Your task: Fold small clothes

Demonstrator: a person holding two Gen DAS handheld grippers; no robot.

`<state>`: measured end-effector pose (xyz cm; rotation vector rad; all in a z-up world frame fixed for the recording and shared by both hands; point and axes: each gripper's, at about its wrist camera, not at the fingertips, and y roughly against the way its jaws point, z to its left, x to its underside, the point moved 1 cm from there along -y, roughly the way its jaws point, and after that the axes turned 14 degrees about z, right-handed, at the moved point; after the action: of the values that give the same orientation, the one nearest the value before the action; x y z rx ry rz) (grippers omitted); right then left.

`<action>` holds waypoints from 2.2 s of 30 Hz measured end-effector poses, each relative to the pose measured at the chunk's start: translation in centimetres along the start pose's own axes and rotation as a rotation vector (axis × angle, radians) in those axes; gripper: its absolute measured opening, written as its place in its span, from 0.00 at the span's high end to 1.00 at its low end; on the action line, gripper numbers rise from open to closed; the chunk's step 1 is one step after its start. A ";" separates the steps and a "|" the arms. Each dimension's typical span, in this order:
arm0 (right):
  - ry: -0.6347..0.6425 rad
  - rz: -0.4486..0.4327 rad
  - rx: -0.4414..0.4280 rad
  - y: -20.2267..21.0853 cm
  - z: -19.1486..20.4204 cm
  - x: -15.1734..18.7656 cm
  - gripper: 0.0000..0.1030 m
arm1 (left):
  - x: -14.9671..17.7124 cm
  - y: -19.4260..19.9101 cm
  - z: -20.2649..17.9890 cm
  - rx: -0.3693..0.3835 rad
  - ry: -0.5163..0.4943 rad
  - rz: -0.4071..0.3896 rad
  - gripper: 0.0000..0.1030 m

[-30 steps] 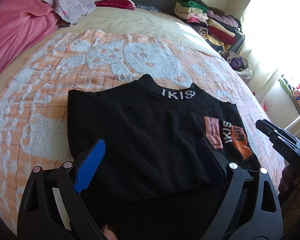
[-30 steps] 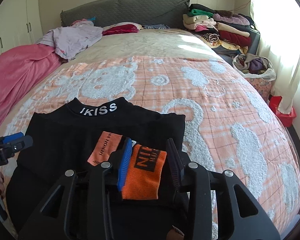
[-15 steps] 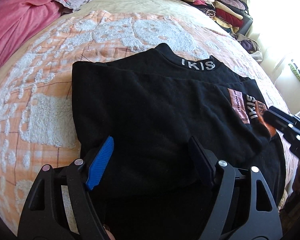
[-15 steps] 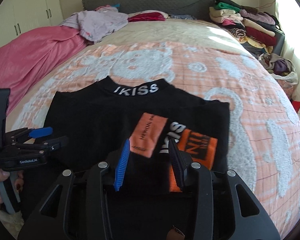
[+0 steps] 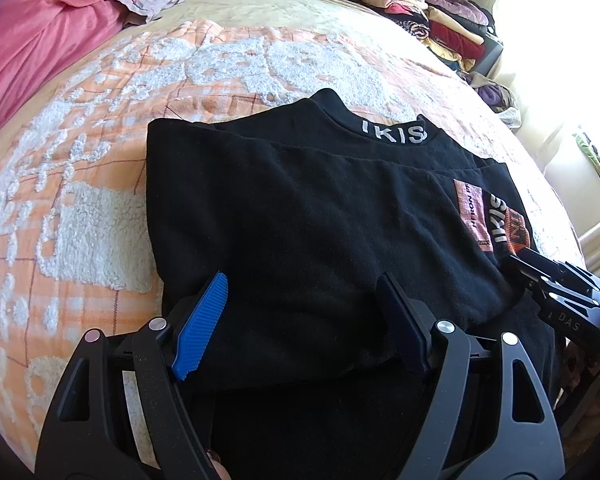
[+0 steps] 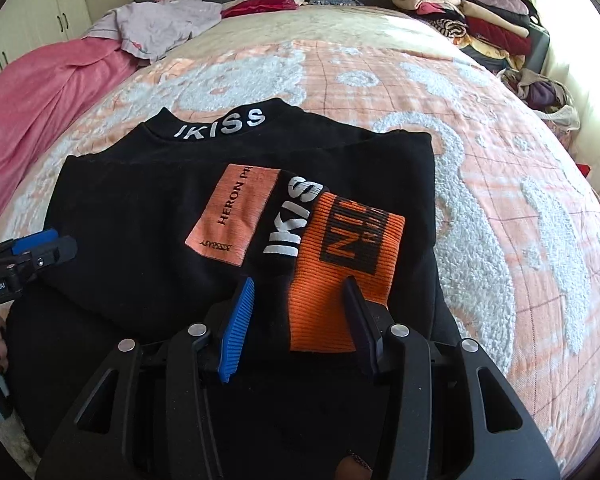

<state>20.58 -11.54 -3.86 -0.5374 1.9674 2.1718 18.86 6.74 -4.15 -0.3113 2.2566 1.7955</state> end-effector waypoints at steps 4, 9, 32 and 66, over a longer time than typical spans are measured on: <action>-0.040 -0.026 -0.038 1.3 -0.5 0.7 0.54 | 0.3 0.2 0.1 0.003 0.003 -0.001 0.32; -0.077 -0.051 -0.062 2.9 -1.2 1.7 0.51 | 0.6 0.5 0.2 0.009 0.012 -0.004 0.32; -0.135 -0.154 -0.125 8.4 -1.8 4.2 0.15 | 2.7 6.8 -0.3 0.049 0.050 -0.124 0.09; -0.102 -0.197 -0.077 12.2 -2.0 10.4 0.15 | 9.6 10.3 1.3 -0.016 0.070 -0.150 0.09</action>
<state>6.98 -16.25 3.51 -0.5925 1.7079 2.1151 6.62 10.11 2.04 -0.5383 2.2013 1.7520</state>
